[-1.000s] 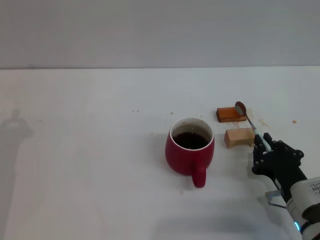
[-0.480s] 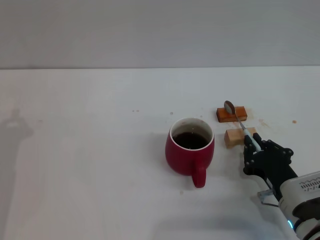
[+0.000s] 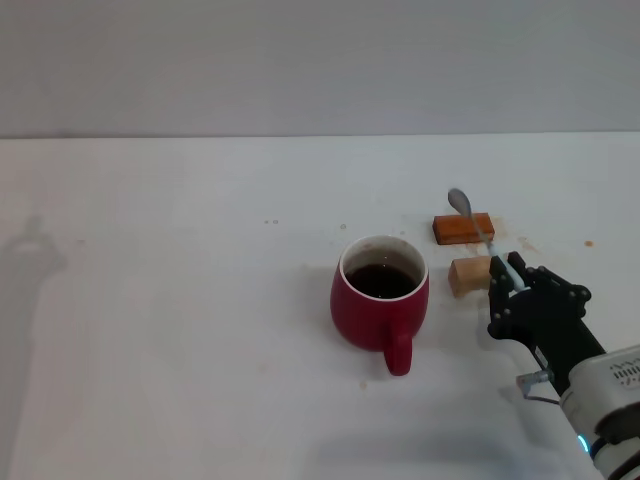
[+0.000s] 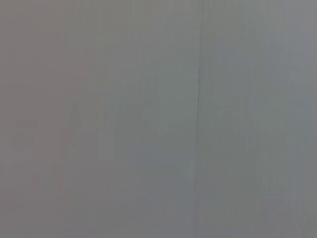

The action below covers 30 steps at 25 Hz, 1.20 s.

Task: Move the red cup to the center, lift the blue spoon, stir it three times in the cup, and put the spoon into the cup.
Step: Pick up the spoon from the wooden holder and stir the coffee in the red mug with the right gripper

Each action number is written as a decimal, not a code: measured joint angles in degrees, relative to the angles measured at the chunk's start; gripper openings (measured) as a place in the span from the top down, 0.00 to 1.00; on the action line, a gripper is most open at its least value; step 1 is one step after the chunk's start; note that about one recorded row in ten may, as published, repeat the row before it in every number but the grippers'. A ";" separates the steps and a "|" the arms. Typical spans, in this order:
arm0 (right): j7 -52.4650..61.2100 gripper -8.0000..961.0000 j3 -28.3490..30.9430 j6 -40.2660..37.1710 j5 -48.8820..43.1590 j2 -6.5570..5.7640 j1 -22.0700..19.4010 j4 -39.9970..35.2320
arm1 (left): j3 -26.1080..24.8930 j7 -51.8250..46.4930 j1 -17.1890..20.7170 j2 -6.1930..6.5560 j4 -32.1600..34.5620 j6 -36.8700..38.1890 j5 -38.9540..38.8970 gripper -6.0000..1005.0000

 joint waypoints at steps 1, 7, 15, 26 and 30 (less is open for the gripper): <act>0.00 0.85 0.18 -0.52 -0.61 -0.02 -0.32 0.34 | 0.00 0.01 -0.05 0.00 0.00 -0.17 0.00 0.95; 0.00 0.85 0.43 -1.85 -1.43 -0.53 -1.47 2.54 | -0.04 0.02 -0.20 0.00 -0.17 -0.44 0.00 0.95; -9.98 0.85 2.69 -1.69 -1.31 -5.46 -6.74 19.25 | -0.04 0.05 -0.55 -0.08 -0.06 -1.32 0.09 0.95; -12.40 0.85 4.65 -4.62 -6.27 -12.61 -12.75 37.44 | -0.03 0.06 -0.86 -0.20 0.00 -3.43 0.12 0.95; -10.09 0.85 4.61 -4.28 -9.84 -15.75 -13.27 42.59 | -0.03 0.12 -1.69 -0.17 0.72 -4.16 0.04 0.95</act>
